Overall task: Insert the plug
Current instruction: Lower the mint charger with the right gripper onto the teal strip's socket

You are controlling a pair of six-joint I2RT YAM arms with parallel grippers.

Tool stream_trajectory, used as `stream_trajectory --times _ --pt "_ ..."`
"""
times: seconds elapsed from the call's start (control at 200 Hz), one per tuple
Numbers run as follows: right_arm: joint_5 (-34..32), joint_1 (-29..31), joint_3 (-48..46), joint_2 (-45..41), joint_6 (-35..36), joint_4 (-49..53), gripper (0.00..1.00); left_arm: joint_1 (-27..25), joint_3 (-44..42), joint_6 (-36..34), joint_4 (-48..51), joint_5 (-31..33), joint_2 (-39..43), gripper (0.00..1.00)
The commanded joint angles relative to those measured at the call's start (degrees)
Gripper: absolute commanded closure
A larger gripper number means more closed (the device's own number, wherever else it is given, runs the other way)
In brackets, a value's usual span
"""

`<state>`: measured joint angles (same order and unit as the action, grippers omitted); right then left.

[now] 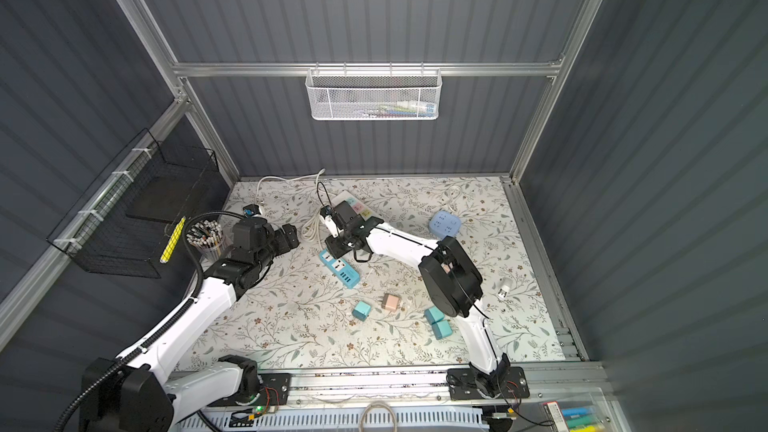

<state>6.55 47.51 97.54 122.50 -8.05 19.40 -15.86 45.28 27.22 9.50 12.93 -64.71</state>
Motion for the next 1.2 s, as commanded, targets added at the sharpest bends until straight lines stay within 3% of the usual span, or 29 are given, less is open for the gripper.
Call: stream_trajectory --times 0.0,1.016,1.196 --pt "-3.21 -0.13 2.73 2.40 -0.39 -0.81 0.83 0.56 1.49 0.67 1.05 -1.77 0.15 0.09" --pt "-4.17 1.69 1.46 0.55 2.59 6.77 0.83 1.00 1.00 -0.19 0.35 -3.52 0.77 0.08" --pt "-4.70 1.80 -0.42 0.93 2.08 4.30 0.83 1.00 0.77 -0.07 0.17 -3.88 0.80 0.08"
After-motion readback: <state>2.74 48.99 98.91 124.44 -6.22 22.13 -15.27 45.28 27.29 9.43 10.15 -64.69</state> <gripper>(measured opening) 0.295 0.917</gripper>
